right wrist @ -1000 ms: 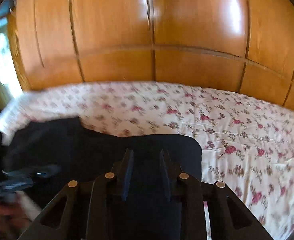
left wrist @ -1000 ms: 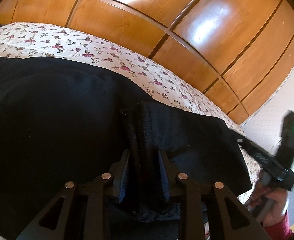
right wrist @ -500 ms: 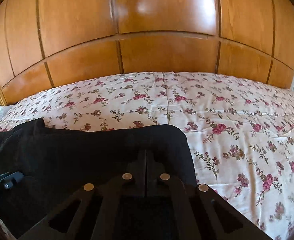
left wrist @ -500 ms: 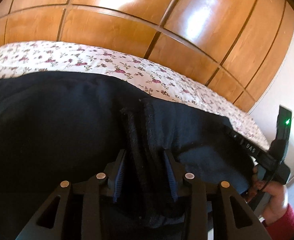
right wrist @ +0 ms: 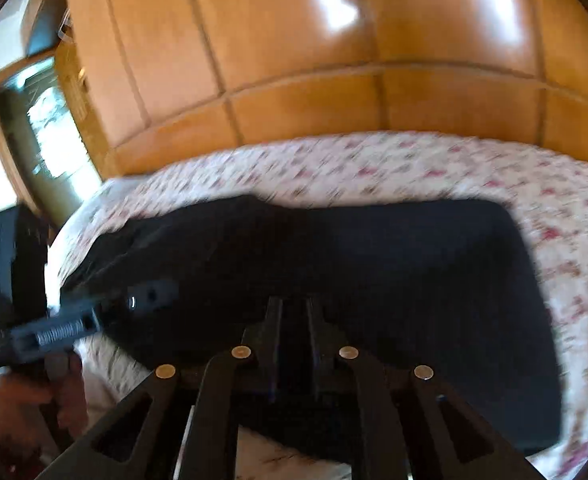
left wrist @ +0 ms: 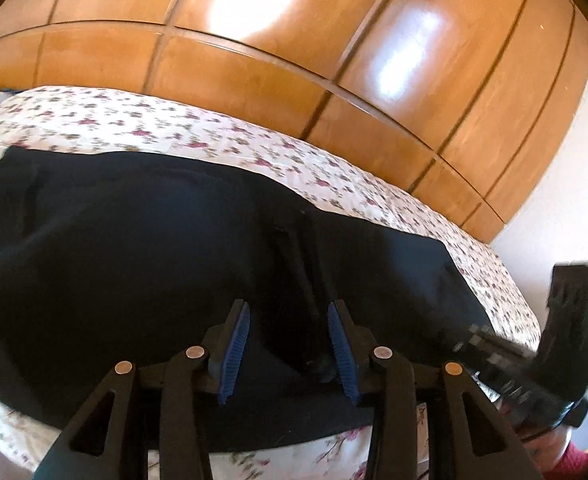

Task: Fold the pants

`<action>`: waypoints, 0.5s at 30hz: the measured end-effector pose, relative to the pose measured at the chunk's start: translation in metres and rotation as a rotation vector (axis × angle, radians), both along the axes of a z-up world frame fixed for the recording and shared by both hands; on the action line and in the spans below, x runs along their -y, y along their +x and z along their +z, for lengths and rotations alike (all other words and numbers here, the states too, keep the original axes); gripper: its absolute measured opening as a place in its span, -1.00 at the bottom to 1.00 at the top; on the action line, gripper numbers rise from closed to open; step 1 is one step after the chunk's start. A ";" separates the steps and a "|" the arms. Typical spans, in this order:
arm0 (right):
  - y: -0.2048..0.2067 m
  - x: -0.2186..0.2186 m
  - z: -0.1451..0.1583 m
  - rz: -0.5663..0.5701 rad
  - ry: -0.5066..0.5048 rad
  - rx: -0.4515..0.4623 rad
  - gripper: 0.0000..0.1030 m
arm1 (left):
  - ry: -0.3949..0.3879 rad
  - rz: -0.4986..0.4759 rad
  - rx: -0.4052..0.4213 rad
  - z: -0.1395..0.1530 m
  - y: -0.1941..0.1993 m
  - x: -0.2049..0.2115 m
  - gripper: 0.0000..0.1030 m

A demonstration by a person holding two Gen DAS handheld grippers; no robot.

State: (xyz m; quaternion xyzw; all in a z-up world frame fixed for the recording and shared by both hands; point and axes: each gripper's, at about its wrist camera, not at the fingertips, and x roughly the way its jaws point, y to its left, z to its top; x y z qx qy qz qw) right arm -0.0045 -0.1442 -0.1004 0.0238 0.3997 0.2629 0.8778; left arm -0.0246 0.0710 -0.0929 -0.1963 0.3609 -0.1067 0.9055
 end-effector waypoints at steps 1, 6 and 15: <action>0.000 -0.004 -0.007 0.001 -0.029 -0.016 -0.75 | -0.004 0.018 0.000 0.002 -0.004 -0.006 -0.20; 0.006 0.003 -0.013 -0.017 0.024 -0.042 -0.75 | -0.018 0.135 0.007 0.014 -0.028 -0.035 -0.19; 0.002 0.005 -0.015 -0.031 0.051 -0.048 -0.75 | -0.228 0.445 -0.072 0.007 -0.084 -0.110 -0.12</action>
